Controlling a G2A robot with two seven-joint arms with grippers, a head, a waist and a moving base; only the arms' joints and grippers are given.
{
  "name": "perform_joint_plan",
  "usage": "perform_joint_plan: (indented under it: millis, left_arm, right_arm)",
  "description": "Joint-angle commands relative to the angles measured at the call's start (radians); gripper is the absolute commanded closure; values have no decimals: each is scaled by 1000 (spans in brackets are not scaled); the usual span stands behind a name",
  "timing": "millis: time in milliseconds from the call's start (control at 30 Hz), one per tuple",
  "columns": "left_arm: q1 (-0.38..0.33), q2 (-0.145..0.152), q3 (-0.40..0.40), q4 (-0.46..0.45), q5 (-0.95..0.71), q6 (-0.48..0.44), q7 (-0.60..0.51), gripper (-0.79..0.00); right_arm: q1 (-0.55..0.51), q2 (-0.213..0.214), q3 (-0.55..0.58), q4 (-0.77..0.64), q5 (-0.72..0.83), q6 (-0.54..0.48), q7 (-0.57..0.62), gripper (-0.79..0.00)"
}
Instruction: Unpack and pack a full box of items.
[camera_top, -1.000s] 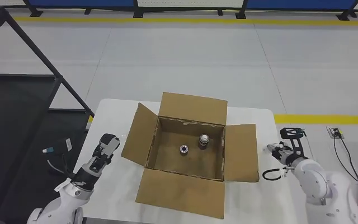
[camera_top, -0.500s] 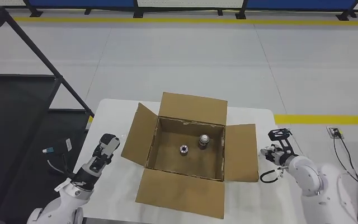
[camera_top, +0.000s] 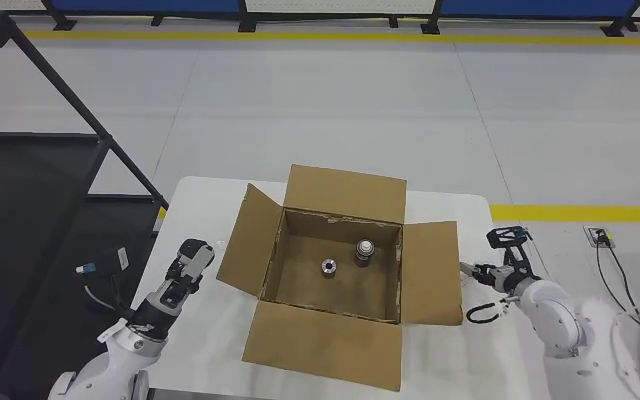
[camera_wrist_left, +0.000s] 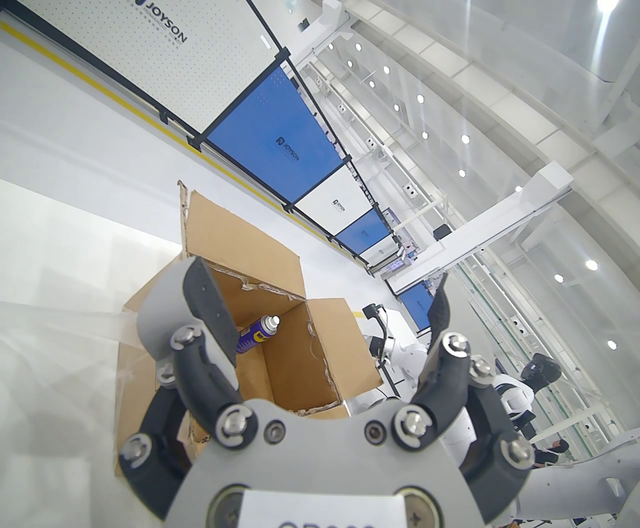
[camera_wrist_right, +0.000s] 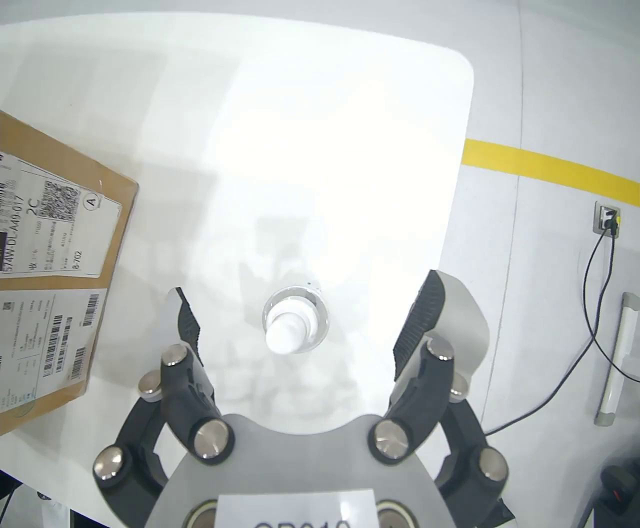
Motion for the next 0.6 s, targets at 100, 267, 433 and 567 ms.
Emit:
perform_joint_plan:
  millis: [100, 267, 433, 567]
  left_arm:
    - [0, 0, 0, 0, 0, 0, 0, -785]
    - [0, 0, 0, 0, 0, 0, 0, -785]
    - [0, 0, 0, 0, 0, 0, 0, -785]
    - [0, 0, 0, 0, 0, 0, 0, -785]
  right_arm:
    - [-138, 0, 66, -168, 63, 43, -150, -785]
    - [-300, -6, 116, -340, 203, -41, -363, -785]
    - [-372, -6, 59, -479, 191, -144, -427, -785]
    - [-334, -5, -59, -547, 123, -134, -312, -785]
